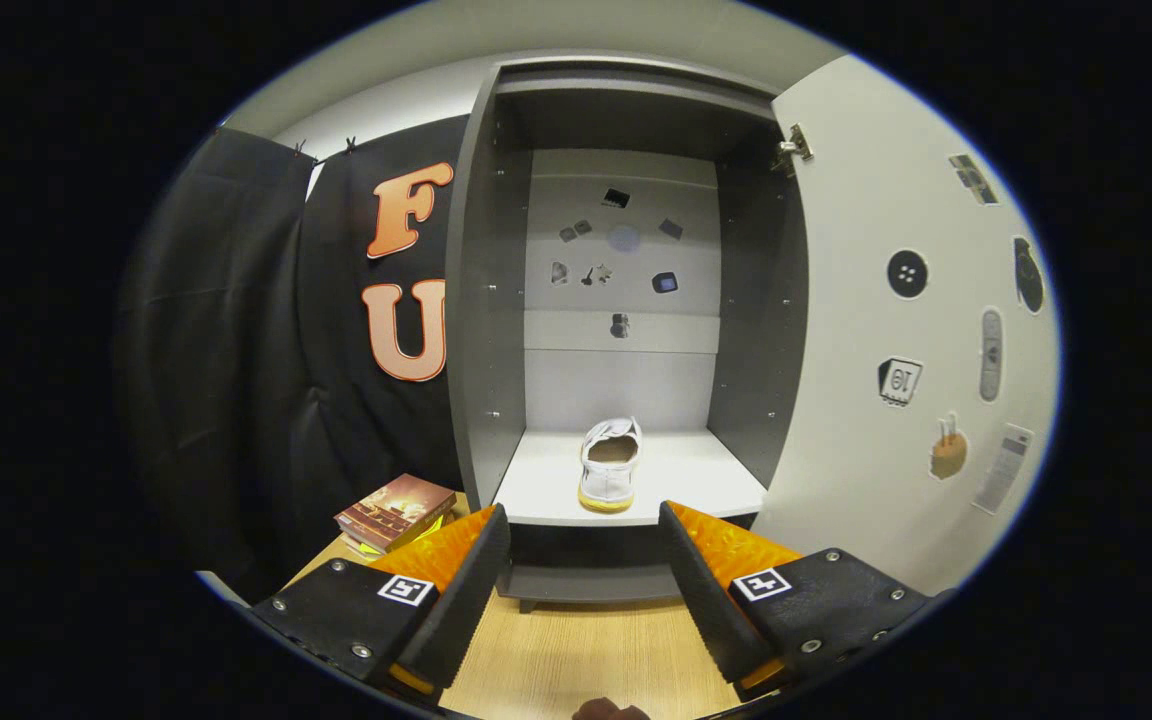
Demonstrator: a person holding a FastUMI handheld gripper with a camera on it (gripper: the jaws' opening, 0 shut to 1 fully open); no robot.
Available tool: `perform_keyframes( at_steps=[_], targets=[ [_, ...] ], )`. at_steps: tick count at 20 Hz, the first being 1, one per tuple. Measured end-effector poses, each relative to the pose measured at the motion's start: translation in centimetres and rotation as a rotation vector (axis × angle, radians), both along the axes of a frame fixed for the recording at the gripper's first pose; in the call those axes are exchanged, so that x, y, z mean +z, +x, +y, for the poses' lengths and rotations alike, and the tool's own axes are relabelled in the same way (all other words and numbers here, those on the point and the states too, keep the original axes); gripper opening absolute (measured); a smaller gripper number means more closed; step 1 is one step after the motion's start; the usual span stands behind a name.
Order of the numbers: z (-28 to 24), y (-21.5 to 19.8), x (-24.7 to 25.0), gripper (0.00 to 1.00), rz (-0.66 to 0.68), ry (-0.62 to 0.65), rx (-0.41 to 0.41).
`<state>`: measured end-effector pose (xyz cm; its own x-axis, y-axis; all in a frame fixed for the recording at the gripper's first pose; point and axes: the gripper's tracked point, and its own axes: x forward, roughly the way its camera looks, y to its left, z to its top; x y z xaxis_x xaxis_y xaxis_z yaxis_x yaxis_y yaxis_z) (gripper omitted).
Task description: Open the shoe cabinet door, grab the shoes and put them into the shoe cabinet, then close the shoe cabinet door.
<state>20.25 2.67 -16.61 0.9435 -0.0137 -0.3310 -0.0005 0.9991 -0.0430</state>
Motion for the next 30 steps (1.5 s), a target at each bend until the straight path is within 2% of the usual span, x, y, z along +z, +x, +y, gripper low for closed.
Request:
perform_keyframes(
  at_steps=[12,17,23,30],
  targets=[
    [-6.8,-12.5,5.6,0.93,-0.03,-0.012,-0.101],
    [-9.5,-16.1,8.2,0.93,-0.063,-0.006,-0.096],
    [-16.9,-18.5,10.7,0.93,-0.103,0.02,-0.111],
    [-24.6,-18.8,11.0,0.93,-0.137,0.051,-0.116]
  ],
)
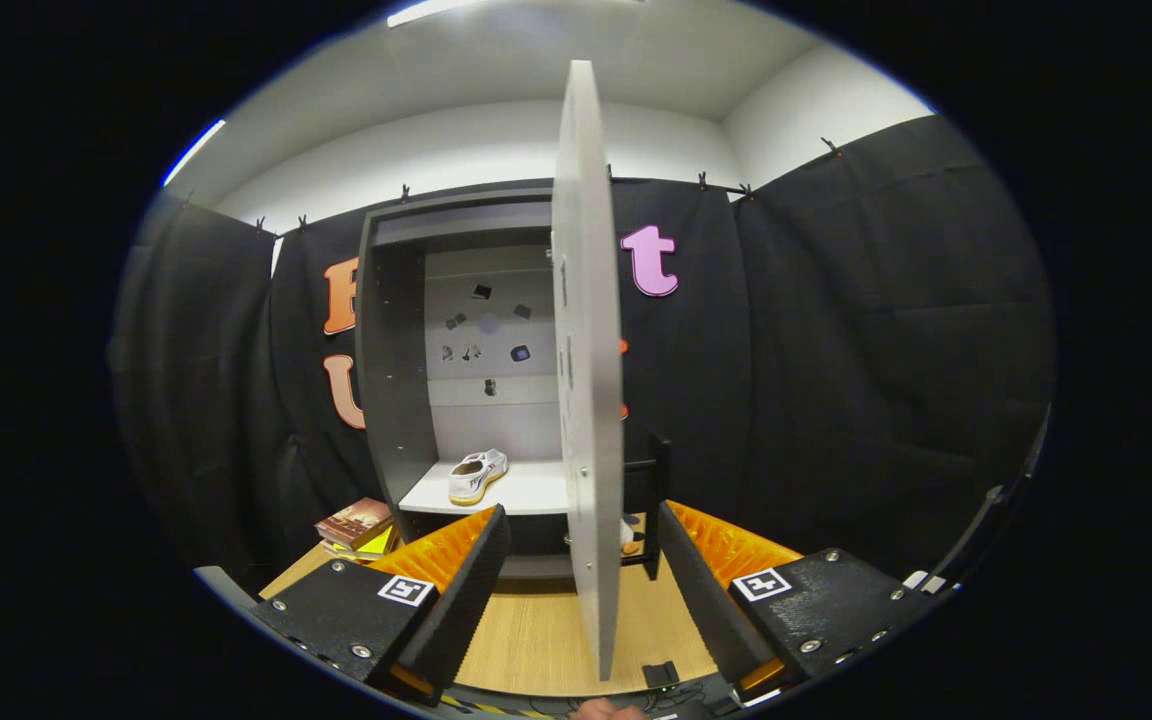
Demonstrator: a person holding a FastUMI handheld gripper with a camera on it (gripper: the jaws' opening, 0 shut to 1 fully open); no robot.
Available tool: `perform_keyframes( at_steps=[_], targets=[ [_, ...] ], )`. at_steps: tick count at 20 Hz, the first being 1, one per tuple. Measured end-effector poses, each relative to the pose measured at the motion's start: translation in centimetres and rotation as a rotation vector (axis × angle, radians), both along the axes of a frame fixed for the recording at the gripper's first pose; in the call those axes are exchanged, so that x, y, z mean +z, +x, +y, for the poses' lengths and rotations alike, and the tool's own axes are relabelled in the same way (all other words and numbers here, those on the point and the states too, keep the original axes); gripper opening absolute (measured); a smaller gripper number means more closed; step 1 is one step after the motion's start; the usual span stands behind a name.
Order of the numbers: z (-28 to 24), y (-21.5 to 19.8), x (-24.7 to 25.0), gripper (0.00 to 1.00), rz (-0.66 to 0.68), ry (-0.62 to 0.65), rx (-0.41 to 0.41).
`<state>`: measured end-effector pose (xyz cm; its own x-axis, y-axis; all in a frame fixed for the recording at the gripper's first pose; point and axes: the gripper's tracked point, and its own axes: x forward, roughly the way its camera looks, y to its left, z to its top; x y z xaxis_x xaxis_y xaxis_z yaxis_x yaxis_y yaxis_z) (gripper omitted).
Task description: Open the shoe cabinet door, grab the shoes and put them into the shoe cabinet, then close the shoe cabinet door.
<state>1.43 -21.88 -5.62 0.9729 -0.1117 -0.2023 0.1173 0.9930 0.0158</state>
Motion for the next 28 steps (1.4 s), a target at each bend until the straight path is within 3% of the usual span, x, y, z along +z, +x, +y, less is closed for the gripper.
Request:
perform_keyframes(
  at_steps=[7,11,15,28],
  targets=[
    [-7.0,1.0,-0.6,0.93,-0.005,0.002,-0.027],
    [-8.2,2.6,-0.9,0.93,-0.011,0.013,-0.019],
    [-7.1,3.9,-1.5,0.93,-0.008,0.026,0.001],
    [-3.4,3.7,-1.8,0.9,-0.007,0.009,-0.08]
  ],
)
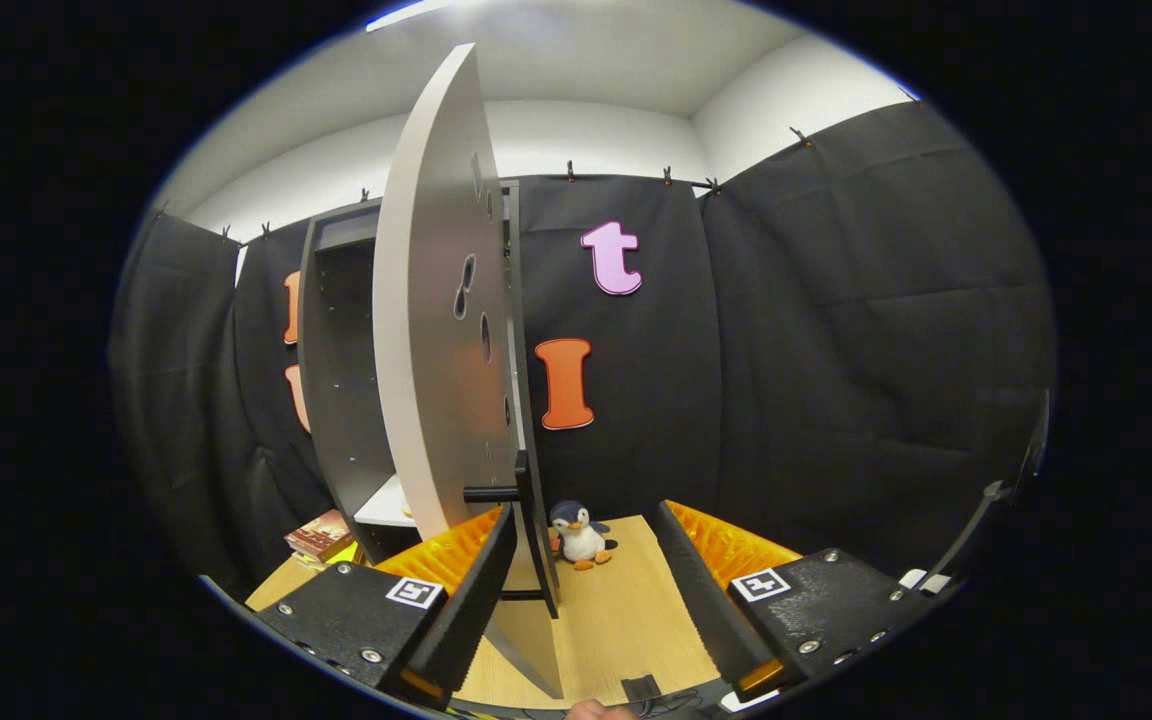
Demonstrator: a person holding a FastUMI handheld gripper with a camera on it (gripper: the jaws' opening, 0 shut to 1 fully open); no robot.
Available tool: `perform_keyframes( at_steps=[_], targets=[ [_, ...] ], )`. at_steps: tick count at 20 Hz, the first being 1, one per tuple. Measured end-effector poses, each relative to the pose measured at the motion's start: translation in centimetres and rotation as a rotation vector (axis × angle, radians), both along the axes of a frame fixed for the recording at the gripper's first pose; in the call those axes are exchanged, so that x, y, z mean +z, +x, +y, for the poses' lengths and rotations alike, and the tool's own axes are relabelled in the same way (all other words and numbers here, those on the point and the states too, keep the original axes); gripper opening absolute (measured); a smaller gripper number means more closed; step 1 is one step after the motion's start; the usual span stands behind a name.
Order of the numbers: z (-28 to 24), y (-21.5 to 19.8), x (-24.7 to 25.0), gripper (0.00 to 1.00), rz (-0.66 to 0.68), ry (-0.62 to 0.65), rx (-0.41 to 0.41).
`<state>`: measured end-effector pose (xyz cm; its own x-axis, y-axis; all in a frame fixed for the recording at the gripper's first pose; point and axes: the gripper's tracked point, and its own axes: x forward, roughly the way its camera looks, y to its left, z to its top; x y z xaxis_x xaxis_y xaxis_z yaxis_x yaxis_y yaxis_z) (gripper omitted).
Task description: Open the shoe cabinet door, grab the shoes and put them into the shoe cabinet, then close the shoe cabinet door.
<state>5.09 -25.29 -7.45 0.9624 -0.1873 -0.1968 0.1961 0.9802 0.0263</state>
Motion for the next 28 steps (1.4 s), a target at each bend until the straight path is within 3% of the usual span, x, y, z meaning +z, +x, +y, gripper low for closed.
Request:
perform_keyframes(
  at_steps=[7,20,28],
  targets=[
    [5.8,0.3,-0.5,0.89,0.011,0.01,0.001],
    [16.8,4.7,-1.6,0.9,0.028,-0.002,0.035],
    [24.7,8.3,-2.2,0.92,0.033,-0.019,0.115]
  ],
)
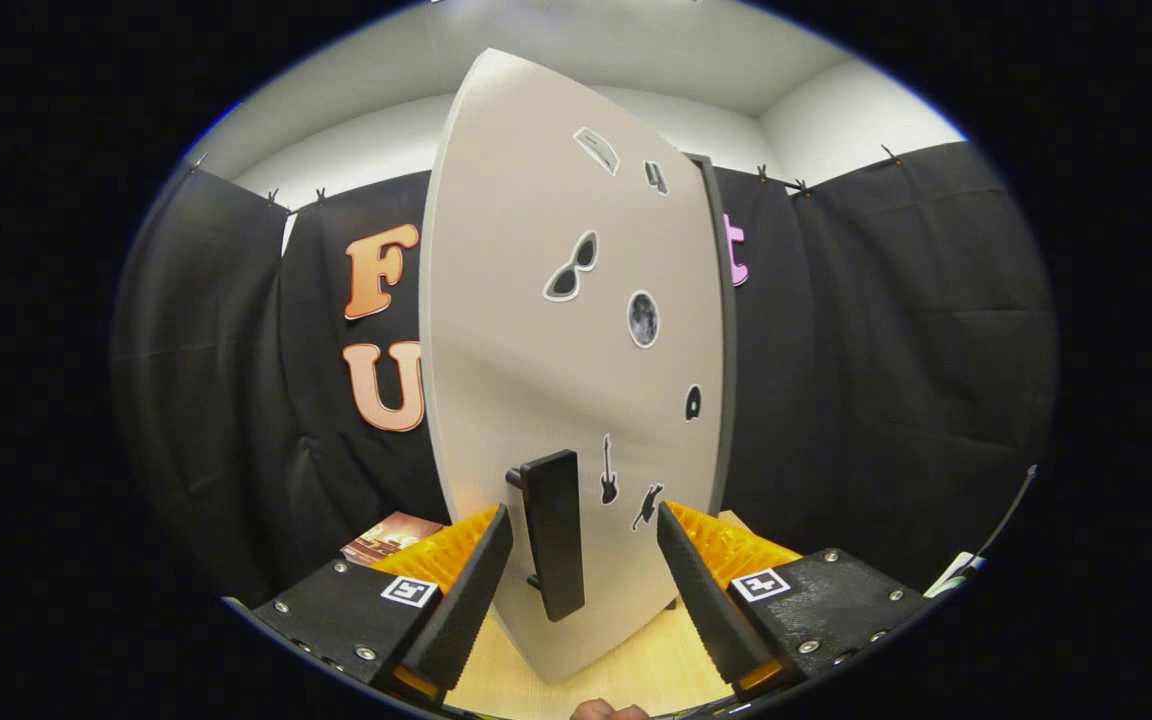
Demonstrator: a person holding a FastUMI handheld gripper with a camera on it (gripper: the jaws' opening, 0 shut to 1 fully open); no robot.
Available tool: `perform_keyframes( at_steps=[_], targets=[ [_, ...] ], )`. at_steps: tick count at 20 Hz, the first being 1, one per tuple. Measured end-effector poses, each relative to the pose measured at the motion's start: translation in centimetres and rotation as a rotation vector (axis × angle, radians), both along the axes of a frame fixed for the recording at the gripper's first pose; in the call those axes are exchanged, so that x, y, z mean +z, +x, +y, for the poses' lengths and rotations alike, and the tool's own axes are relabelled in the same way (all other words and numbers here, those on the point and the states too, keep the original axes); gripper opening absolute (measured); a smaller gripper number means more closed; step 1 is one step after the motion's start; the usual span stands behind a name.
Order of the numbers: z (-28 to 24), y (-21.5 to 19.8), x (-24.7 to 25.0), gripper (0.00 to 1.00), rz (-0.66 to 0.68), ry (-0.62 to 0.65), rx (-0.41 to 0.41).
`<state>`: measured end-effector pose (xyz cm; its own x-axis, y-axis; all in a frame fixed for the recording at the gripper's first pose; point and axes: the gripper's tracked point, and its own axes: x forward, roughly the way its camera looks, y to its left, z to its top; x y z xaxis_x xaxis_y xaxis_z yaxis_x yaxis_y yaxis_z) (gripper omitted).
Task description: Open the shoe cabinet door, grab the shoes and put them into the shoe cabinet, then close the shoe cabinet door.
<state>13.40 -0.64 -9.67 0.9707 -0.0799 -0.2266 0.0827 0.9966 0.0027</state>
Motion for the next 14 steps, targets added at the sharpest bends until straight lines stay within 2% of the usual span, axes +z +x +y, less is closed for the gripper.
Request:
perform_keyframes(
  at_steps=[6,14],
  targets=[
    [4.3,3.8,-1.0,0.92,0.01,-0.024,0.064],
    [5.6,10.0,-2.9,0.91,0.02,0.016,0.121]
  ],
)
